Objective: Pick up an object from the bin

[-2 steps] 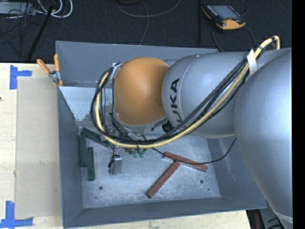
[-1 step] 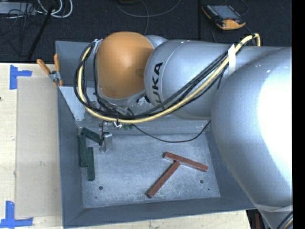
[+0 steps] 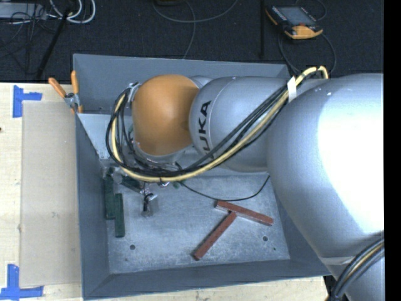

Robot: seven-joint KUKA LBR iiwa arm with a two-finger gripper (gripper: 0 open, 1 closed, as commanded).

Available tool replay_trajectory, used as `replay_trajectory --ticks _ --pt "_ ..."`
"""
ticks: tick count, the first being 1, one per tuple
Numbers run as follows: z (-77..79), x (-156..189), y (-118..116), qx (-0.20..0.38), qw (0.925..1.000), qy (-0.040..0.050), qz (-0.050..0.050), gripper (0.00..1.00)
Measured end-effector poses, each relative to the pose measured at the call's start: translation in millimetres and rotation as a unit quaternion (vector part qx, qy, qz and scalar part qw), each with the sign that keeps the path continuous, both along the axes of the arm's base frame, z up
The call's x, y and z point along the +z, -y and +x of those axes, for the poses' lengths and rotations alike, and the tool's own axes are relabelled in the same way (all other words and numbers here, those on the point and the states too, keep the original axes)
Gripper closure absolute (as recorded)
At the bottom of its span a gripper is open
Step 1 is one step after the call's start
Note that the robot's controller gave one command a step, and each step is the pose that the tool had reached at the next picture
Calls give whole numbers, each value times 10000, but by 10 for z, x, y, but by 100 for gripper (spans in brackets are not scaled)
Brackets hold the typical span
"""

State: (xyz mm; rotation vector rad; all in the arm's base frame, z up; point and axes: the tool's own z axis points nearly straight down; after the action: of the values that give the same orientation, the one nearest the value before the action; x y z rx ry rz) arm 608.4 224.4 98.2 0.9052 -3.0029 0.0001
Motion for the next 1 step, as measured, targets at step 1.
replay_trajectory --ticks 1 --pt "-114 861 -173 1300 9915 61 26 0"
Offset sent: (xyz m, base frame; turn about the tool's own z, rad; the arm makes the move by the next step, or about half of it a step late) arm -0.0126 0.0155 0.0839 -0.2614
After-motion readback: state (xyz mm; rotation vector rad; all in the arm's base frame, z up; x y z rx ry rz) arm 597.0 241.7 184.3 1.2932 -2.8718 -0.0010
